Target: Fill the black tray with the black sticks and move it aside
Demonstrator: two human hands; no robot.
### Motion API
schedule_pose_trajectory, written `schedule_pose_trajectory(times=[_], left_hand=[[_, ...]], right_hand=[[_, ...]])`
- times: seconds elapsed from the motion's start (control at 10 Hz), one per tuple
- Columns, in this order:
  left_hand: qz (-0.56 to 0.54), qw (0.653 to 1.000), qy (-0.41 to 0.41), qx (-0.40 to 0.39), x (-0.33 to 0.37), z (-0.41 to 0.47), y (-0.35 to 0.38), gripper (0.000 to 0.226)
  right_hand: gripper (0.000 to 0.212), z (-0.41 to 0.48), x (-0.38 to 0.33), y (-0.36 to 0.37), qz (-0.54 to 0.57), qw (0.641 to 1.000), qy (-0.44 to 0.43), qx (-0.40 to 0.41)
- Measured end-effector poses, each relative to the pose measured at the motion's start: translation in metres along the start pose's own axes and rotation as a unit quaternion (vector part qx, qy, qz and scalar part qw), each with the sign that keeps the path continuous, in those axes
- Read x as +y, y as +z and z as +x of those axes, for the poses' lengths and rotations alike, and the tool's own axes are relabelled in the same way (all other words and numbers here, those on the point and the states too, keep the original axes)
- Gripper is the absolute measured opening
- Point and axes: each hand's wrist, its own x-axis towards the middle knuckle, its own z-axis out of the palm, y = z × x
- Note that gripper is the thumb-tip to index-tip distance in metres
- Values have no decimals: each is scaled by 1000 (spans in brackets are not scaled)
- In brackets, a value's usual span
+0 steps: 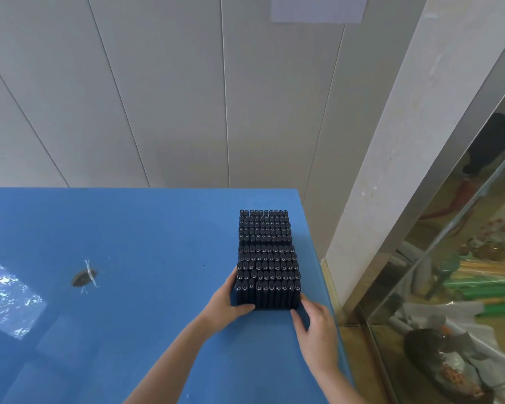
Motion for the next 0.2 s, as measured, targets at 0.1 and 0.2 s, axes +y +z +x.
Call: schedule_pose_trajectory(times=[0.1, 0.2], left_hand=[[42, 999, -18, -6, 0, -6, -6, 99], [82, 996, -25, 36, 8, -19, -22, 100]], right_hand=[[48, -1, 0, 2, 4, 1000, -2, -8], [50, 1, 4, 1, 29, 999, 17, -7]])
